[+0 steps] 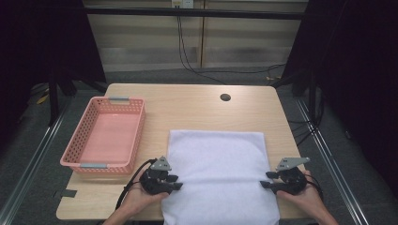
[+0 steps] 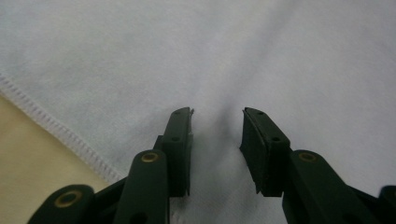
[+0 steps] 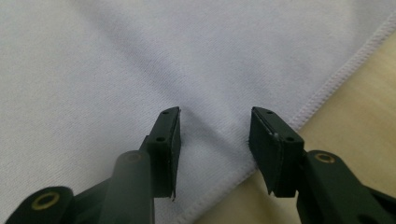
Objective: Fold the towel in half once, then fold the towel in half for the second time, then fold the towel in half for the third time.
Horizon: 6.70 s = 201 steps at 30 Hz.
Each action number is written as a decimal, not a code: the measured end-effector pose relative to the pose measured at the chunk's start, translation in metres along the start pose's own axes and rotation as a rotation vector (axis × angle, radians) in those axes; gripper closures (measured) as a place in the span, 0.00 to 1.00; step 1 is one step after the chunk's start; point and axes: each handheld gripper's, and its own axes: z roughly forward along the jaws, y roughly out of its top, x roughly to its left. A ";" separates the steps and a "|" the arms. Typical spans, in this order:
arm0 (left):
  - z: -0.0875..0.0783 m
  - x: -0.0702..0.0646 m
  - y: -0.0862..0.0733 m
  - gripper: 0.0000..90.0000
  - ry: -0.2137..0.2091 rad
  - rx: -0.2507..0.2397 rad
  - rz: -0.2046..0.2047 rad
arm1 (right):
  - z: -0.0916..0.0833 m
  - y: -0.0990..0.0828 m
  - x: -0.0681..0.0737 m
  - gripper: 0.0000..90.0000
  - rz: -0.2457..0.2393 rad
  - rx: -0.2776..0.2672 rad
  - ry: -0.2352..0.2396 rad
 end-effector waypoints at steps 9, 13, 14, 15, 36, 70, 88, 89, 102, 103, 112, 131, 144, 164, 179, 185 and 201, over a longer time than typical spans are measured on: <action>0.005 0.060 0.038 0.62 0.099 -0.094 -0.095 | 0.001 0.039 -0.049 0.58 0.085 -0.140 -0.031; 0.018 0.101 0.057 0.60 0.158 -0.135 -0.188 | 0.013 0.064 -0.090 0.57 0.129 -0.165 -0.088; 0.018 0.108 0.061 0.60 0.178 -0.139 -0.215 | 0.013 0.064 -0.090 0.57 0.129 -0.165 -0.088; 0.019 0.114 0.064 0.58 0.184 -0.158 -0.227 | 0.018 0.069 -0.099 0.57 0.145 -0.169 -0.093; 0.040 0.156 0.084 0.96 0.191 -0.166 -0.289 | 0.061 0.088 -0.138 0.96 0.225 -0.180 0.018; -0.057 -0.011 -0.023 0.94 -0.045 -0.259 -0.033 | -0.064 -0.021 0.022 0.95 -0.001 -0.253 0.155; -0.012 0.022 -0.009 0.69 -0.013 -0.063 -0.078 | -0.011 -0.005 0.003 0.58 0.061 -0.100 0.011; -0.011 0.022 -0.008 0.68 -0.010 -0.058 -0.072 | -0.002 -0.002 0.002 0.58 0.036 -0.068 -0.012; 0.005 0.035 0.021 0.57 0.000 -0.121 -0.099 | 0.004 0.005 -0.017 0.55 0.071 -0.085 -0.094; 0.003 0.037 0.024 0.55 0.010 -0.131 -0.098 | -0.005 0.009 -0.003 0.54 0.068 -0.148 -0.068; 0.002 0.067 0.041 0.52 0.063 -0.150 -0.163 | 0.010 0.043 0.081 0.47 -0.047 -0.187 0.171; 0.023 0.094 0.036 0.55 0.092 -0.101 -0.213 | 0.122 0.122 0.196 0.38 -0.308 -0.099 0.327; 0.000 0.091 0.045 0.94 -0.001 -0.225 -0.252 | 0.102 0.135 0.178 0.87 -0.207 -0.166 0.277; -0.013 0.044 0.136 0.95 -0.003 -0.297 -0.145 | 0.020 0.135 0.161 0.86 -0.063 -0.471 0.264; 0.131 -0.019 0.191 0.84 -0.144 -0.124 -0.035 | -0.020 0.010 0.099 0.65 0.145 -0.319 0.057; 0.107 -0.019 0.191 0.51 -0.148 -0.227 -0.044 | -0.046 0.015 0.074 0.38 0.178 -0.357 -0.026; 0.028 -0.035 0.074 0.39 -0.118 -0.122 0.004 | 0.043 0.079 -0.018 0.26 0.169 -0.160 -0.055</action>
